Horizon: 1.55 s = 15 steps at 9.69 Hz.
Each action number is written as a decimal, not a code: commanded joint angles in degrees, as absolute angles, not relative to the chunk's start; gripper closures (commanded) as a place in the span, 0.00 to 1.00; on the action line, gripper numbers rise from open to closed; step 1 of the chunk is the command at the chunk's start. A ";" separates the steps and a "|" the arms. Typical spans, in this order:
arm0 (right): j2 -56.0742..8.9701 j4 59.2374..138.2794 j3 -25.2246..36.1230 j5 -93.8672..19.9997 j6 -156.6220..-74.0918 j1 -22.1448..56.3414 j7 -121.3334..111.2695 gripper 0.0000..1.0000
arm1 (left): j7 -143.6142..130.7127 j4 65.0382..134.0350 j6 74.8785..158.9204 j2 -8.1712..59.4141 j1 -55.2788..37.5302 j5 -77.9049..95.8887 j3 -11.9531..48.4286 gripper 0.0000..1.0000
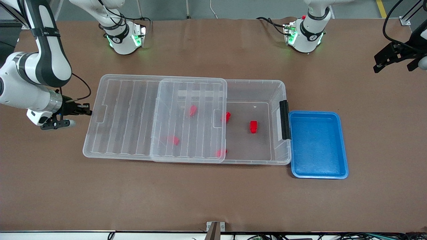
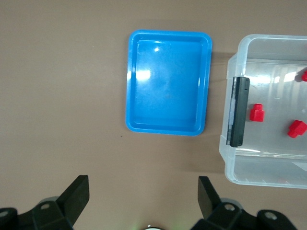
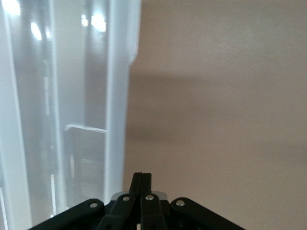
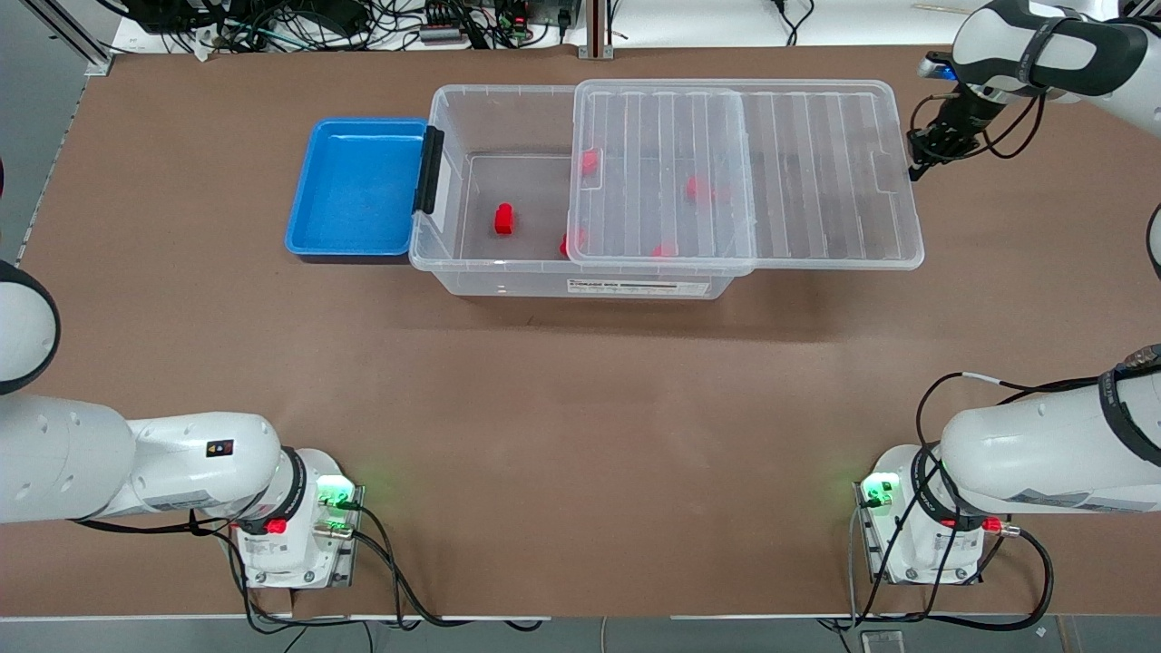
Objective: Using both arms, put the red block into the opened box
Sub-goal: 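Push the clear lid back over the box with the right gripper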
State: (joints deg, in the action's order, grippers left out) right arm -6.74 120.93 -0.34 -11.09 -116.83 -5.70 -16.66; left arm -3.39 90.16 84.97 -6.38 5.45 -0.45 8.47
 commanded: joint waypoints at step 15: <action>-10.19 117.87 -15.38 -16.79 -121.46 -0.18 4.30 1.00 | -3.08 91.67 87.10 -3.69 5.01 -0.53 10.99 0.00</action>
State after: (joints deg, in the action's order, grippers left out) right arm -9.59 119.11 -14.98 -15.74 -121.29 -1.02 2.23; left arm -3.38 91.28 86.70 -5.16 5.00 0.20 10.69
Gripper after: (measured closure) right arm 0.991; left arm 0.000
